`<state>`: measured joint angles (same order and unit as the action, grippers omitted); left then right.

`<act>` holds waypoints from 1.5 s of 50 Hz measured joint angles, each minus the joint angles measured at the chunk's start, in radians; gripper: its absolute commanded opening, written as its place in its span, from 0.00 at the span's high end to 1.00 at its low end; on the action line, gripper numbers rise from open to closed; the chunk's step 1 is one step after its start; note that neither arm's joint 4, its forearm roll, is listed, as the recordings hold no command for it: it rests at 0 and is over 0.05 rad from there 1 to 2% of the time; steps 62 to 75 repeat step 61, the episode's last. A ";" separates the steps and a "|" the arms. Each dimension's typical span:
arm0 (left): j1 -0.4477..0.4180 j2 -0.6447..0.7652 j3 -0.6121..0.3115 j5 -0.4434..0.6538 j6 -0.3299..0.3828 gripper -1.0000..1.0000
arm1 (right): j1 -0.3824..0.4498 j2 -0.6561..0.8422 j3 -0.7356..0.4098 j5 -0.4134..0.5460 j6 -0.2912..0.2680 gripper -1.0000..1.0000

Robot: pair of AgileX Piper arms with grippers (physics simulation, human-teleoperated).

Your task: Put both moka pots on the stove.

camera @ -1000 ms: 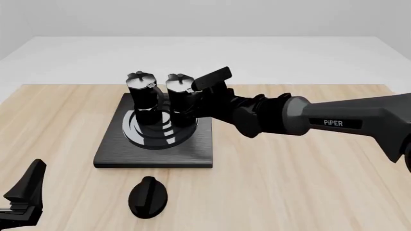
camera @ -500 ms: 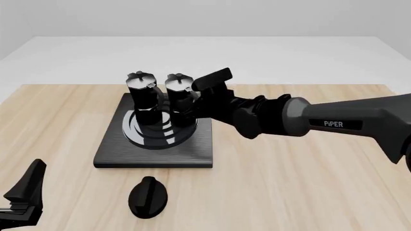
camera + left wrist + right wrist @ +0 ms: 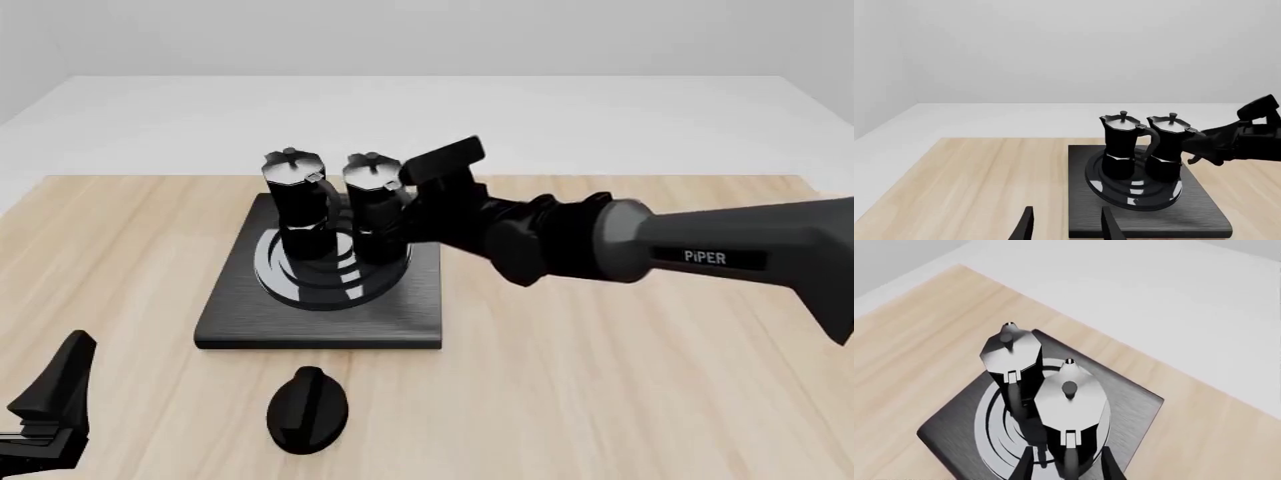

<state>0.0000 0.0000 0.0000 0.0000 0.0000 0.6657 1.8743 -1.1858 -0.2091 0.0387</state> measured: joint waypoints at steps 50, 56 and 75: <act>0.000 0.000 0.000 0.000 0.000 0.00 | 0.012 -0.381 0.079 0.161 -0.057 0.00; 0.000 0.000 0.000 0.000 0.000 0.00 | 0.011 -0.451 0.113 0.173 -0.055 0.00; 0.000 0.000 0.000 0.000 0.000 0.00 | 0.011 -0.502 0.144 0.178 -0.052 0.00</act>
